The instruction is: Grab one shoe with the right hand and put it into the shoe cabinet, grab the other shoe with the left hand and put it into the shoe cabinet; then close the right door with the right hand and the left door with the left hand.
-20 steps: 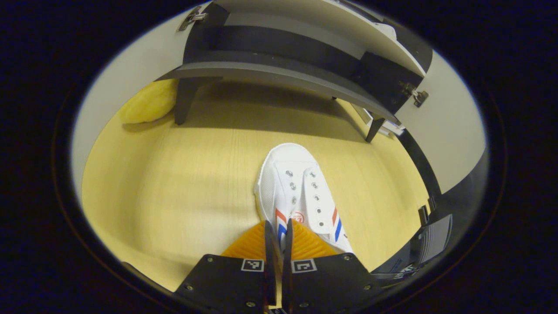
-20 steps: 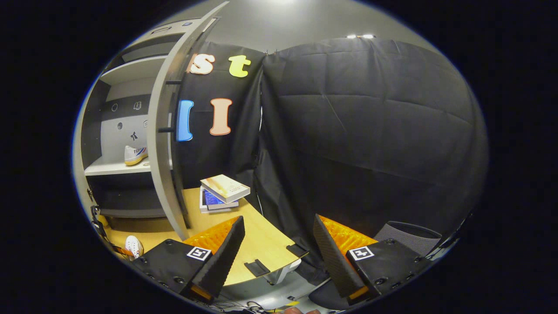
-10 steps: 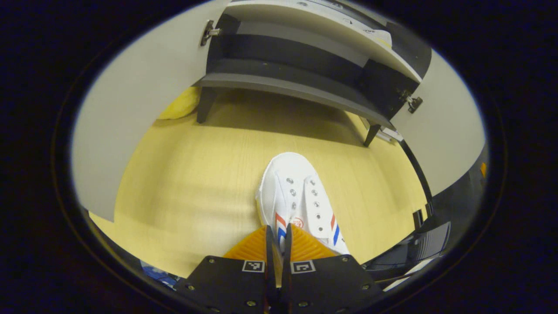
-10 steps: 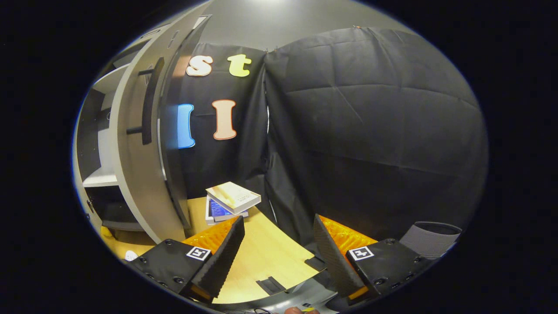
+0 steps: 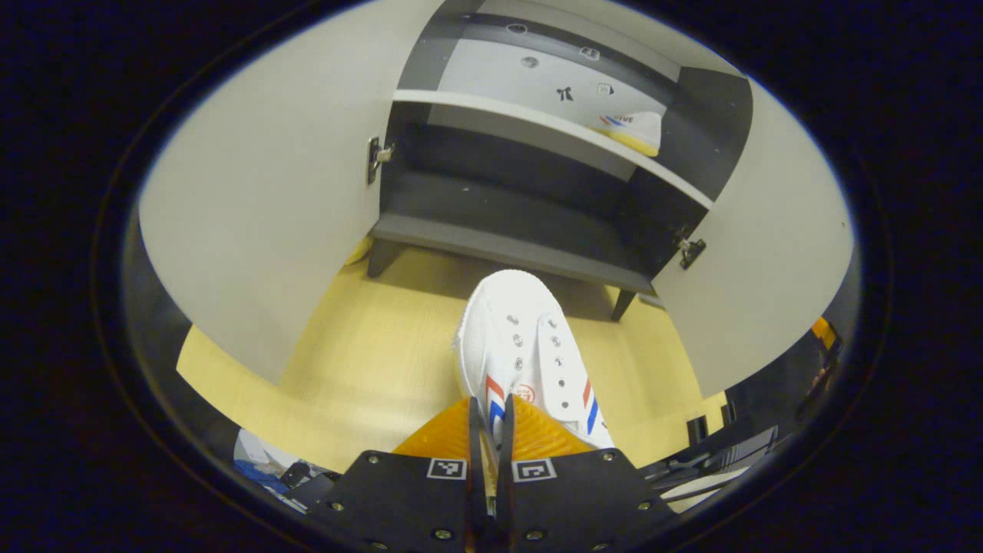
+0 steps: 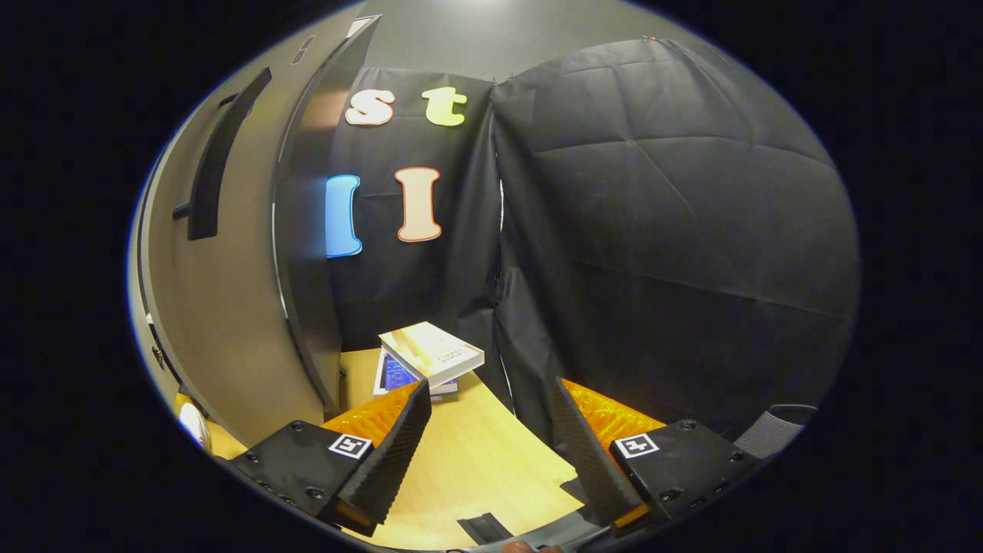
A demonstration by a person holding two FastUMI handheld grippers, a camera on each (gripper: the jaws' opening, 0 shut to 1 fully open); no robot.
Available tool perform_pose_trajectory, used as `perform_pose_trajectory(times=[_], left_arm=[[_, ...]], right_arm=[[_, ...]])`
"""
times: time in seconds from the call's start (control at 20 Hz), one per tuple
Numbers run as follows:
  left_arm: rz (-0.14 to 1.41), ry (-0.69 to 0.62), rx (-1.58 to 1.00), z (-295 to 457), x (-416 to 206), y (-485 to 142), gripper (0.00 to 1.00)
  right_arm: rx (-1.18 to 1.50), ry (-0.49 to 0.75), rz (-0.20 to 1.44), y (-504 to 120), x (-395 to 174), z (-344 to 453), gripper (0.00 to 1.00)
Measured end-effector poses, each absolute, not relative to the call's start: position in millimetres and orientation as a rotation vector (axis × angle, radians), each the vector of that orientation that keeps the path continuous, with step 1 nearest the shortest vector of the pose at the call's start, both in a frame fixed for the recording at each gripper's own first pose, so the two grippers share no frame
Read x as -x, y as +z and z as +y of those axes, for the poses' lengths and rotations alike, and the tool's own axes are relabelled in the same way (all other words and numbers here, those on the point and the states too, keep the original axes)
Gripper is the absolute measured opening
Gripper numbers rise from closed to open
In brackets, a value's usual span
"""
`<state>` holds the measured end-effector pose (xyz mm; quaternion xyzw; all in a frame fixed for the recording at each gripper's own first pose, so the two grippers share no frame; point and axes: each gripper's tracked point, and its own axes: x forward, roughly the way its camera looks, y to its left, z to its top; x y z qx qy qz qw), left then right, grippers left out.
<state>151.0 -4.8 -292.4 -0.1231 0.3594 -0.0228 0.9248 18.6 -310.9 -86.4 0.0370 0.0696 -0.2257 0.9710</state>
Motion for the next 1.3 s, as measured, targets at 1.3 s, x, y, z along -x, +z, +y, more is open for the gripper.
perform_pose_trajectory(times=[1.3], left_arm=[[0.218,-0.146,0.068,25.2,-168.3,-197.9,0.06]], right_arm=[[-0.270,-0.512,0.204,-133.0,16.8,-325.9,0.98]])
